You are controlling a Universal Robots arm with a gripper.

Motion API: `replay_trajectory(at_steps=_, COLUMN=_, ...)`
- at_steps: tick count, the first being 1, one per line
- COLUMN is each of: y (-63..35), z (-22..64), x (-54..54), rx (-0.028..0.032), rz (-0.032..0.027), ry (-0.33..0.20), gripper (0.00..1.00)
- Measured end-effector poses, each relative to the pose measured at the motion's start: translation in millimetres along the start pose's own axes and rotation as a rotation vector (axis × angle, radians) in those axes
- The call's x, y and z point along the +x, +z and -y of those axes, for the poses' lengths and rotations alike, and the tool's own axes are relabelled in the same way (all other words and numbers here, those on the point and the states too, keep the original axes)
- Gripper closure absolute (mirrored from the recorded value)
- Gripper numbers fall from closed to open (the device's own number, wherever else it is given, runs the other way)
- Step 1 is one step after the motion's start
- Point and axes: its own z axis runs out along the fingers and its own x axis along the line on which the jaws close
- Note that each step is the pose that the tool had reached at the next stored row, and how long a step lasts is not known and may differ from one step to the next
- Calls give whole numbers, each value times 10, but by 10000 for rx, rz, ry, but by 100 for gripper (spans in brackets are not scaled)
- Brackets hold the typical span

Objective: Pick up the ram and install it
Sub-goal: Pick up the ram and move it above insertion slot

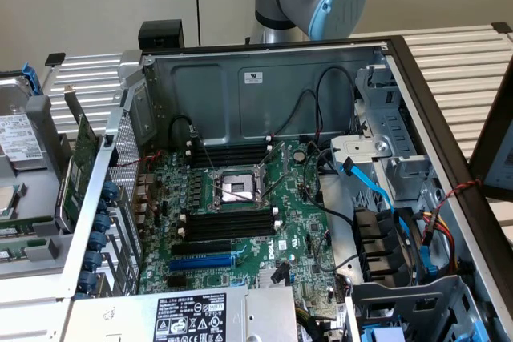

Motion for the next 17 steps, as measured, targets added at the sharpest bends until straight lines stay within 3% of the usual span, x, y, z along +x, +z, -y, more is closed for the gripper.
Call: replay_trajectory(at_steps=17, y=310, z=4, x=22, rx=1, rz=3, ry=0, gripper=58)
